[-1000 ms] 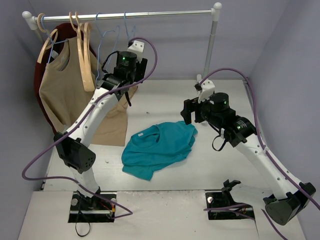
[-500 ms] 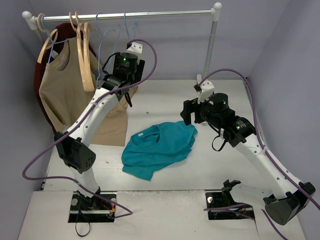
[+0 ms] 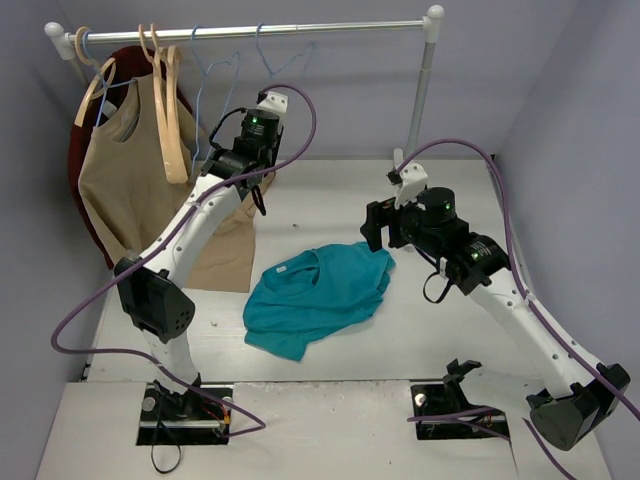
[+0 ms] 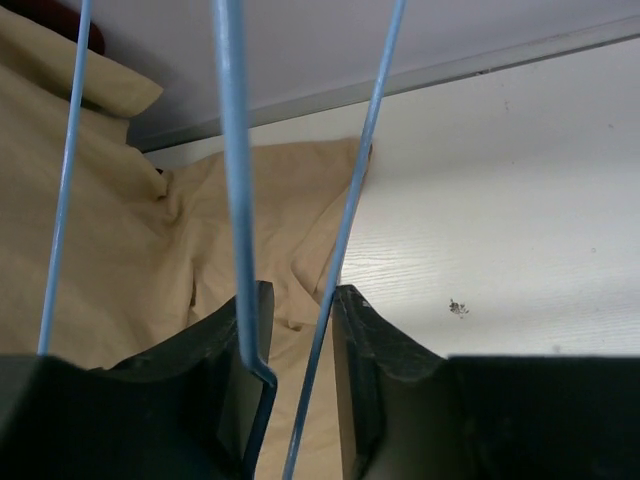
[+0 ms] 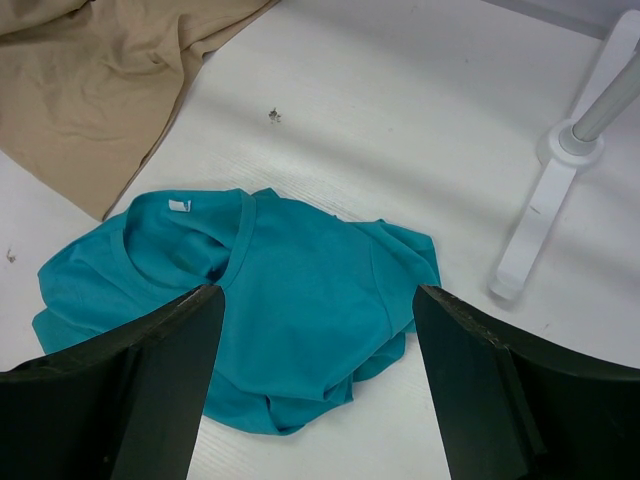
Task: Place the t-shirt on the hanger
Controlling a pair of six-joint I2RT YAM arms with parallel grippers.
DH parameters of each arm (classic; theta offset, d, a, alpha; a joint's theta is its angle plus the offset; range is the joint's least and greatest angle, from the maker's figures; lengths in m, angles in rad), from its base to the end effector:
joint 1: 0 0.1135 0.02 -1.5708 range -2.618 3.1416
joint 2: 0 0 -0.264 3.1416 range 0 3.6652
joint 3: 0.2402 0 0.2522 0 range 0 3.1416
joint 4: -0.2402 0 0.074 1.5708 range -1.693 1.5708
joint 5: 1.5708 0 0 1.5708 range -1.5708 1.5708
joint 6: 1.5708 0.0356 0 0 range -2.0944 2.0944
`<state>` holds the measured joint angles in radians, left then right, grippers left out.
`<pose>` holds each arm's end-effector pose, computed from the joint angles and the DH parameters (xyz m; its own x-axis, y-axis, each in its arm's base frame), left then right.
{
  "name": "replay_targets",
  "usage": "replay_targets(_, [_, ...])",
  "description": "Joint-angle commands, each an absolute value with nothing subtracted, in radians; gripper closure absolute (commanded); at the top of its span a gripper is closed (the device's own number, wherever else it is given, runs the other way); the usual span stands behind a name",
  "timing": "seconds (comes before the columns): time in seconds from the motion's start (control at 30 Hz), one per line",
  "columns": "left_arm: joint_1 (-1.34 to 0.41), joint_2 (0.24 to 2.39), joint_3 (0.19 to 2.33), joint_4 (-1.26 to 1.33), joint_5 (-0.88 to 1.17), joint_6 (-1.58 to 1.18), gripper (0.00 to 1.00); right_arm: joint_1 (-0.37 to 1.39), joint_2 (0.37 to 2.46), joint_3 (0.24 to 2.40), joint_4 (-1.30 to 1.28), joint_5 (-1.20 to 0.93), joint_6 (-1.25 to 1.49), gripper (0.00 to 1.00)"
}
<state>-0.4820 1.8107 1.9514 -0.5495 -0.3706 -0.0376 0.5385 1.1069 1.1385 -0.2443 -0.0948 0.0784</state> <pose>0.3739 -0.1810 0.4211 -0.3571 0.1473 -0.9224 0.1243 0.9862 0.1094 0.2144 0.1320 0.3942 -0.2269 -0.0447 -0.9729 -0.5740 0.8132 0.0965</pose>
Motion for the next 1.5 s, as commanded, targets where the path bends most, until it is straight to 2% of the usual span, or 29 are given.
replay_targets(0.0, [-0.472, 1.761, 1.971, -0.519, -0.350, -0.046, 0.72, 0.543, 1.098, 1.147, -0.178, -0.104, 0.086, 0.21])
replay_targets(0.03, [-0.472, 1.758, 1.971, -0.514, -0.345, -0.045, 0.78, 0.543, 1.098, 1.149, -0.179, -0.104, 0.086, 0.21])
replay_targets(0.13, [-0.469, 1.744, 1.971, -0.500, -0.328, -0.043, 0.86, 0.543, 1.098, 1.150, -0.181, -0.104, 0.089, 0.21])
replay_targets(0.33, [-0.465, 1.720, 1.983, -0.491, -0.318, -0.038, 0.91, 0.543, 1.095, 1.155, -0.186, -0.104, 0.091, 0.21])
replay_targets(0.47, [-0.463, 1.697, 1.985, -0.465, -0.331, -0.028, 1.00, 0.543, 1.092, 1.154, -0.187, -0.104, 0.095, 0.21])
replay_targets(0.7, [-0.463, 1.669, 2.029, -0.453, -0.348, -0.003, 1.00, 0.543, 1.091, 1.160, -0.193, -0.107, 0.097, 0.21])
replay_targets(0.9, [-0.463, 1.591, 1.985, -0.434, -0.302, -0.003, 1.00, 0.543, 1.091, 1.164, -0.204, -0.106, 0.097, 0.21])
replay_targets(1.07, [-0.463, 1.467, 1.821, -0.445, -0.256, -0.017, 1.00, 0.543, 1.089, 1.164, -0.212, -0.109, 0.097, 0.21])
replay_targets(1.47, [-0.463, 1.110, 1.424, -0.596, 0.000, -0.043, 1.00, 0.543, 1.127, 1.126, -0.201, -0.144, 0.120, 0.22])
